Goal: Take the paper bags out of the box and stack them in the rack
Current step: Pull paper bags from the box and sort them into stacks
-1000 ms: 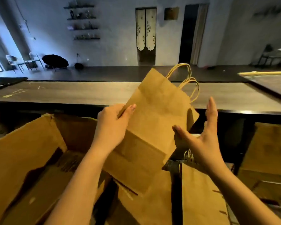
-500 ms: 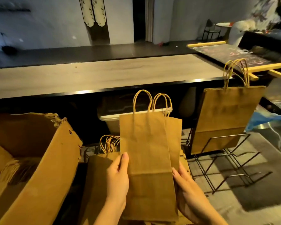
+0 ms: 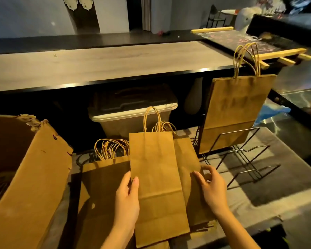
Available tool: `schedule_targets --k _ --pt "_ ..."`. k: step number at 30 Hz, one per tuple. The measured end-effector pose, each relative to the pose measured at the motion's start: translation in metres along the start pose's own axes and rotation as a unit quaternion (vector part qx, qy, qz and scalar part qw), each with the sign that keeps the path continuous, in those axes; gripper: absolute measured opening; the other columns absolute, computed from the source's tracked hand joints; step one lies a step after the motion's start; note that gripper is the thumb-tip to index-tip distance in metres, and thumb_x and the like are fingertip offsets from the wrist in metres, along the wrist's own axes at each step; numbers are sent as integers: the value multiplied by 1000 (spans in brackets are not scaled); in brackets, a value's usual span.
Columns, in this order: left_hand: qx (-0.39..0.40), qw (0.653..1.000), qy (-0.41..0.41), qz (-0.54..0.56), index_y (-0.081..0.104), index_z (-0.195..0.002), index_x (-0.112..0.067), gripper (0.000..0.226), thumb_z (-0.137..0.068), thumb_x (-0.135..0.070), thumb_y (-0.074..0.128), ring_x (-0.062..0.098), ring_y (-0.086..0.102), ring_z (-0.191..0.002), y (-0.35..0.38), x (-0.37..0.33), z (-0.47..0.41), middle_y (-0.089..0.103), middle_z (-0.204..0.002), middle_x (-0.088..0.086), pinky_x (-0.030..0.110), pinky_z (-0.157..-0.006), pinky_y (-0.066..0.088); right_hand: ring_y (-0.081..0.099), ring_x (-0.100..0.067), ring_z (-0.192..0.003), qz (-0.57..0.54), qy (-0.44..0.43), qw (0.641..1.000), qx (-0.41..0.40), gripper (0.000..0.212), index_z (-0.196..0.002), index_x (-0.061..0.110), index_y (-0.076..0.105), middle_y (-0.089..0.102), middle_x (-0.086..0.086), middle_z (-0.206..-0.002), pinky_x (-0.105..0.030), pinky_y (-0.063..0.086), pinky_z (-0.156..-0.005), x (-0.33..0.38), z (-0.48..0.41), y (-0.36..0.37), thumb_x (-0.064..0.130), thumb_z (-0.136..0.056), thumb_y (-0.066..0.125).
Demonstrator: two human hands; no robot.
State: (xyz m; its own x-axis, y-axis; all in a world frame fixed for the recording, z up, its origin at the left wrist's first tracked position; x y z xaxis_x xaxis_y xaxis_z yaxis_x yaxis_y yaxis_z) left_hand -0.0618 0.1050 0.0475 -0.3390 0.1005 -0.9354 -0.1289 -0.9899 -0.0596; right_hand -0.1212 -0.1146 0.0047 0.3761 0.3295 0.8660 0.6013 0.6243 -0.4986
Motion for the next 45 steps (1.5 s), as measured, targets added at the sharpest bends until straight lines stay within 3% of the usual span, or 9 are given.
schedule_targets --k 5,10,15,20,24,29,35,39,45 --pt "20 998 -41 41 39 -140 -24 41 -100 -19 40 16 50 -122 2 3 -6 54 -132 -4 43 -108 38 63 -17 -82 120 -39 992 -20 41 -111 23 58 65 6 -87 -37 53 -68 -14 1 13 46 -79 70" --pt "69 986 -107 103 45 -119 -33 32 -100 -7 37 17 58 -102 9 2 -7 60 -109 -2 40 -94 46 49 -23 -114 234 -71 970 -10 38 -124 22 55 56 -2 -123 -38 46 -87 -10 -4 15 35 -89 61" --pt "96 983 -112 110 46 -118 -33 32 -100 -8 37 16 61 -99 18 0 -10 63 -107 -1 34 -81 50 35 -13 -120 170 -85 978 86 43 -117 24 62 52 8 -120 -27 32 -98 12 3 11 52 -87 51" --pt "133 985 -80 71 46 -114 -43 34 -101 -13 37 11 62 -102 31 -7 -9 62 -112 -7 33 -83 51 43 -5 -118 32 -20 977 210 83 -138 28 29 42 18 -124 -23 37 -99 29 14 14 49 -71 73" --pt "169 984 -48 -18 22 -144 -43 52 -100 -25 42 2 37 -128 35 -8 -9 41 -141 -18 42 -108 36 48 -4 -115 -1 -45 987 151 80 -132 31 31 47 23 -119 -25 42 -100 29 15 12 33 -69 81" --pt "212 974 -52 -65 25 -146 -33 55 -98 -20 48 -3 55 -100 39 -13 -7 52 -112 -23 27 -91 46 40 -10 -129 49 -88 993 62 90 -144 16 32 46 3 -139 -21 32 -104 23 15 12 28 -70 81" --pt "239 960 -58 -135 16 -149 -30 61 -97 -30 48 13 21 -142 42 -2 10 25 -153 -9 32 -113 21 37 -17 -132 130 -84 987 39 84 -148 16 26 42 -3 -141 -29 33 -107 -1 25 14 17 -79 75" --pt "247 959 -62 -125 16 -149 -31 62 -96 -29 49 10 22 -141 39 8 14 25 -153 -9 31 -113 20 25 -18 -141 185 -72 979 51 78 -148 17 24 34 -2 -150 -41 26 -116 -8 31 16 21 -84 69" --pt "185 975 -35 -119 32 -145 -26 49 -98 -21 46 0 37 -125 5 12 9 38 -146 -10 17 -98 27 21 -11 -142 149 -121 978 85 66 -145 24 31 32 4 -150 -31 22 -116 20 45 19 14 -88 63"
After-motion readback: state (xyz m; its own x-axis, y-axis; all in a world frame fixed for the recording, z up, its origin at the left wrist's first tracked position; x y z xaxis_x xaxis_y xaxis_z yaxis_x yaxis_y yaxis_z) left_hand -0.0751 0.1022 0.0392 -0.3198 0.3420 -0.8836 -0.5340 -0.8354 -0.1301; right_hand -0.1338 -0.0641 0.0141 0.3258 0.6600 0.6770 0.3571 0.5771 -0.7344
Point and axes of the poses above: each hand's wrist, its own z-axis away from the middle knuckle, its own y-axis out of the palm, x = y × z, the point moved 2 cm from there along -z, towards the middle knuckle
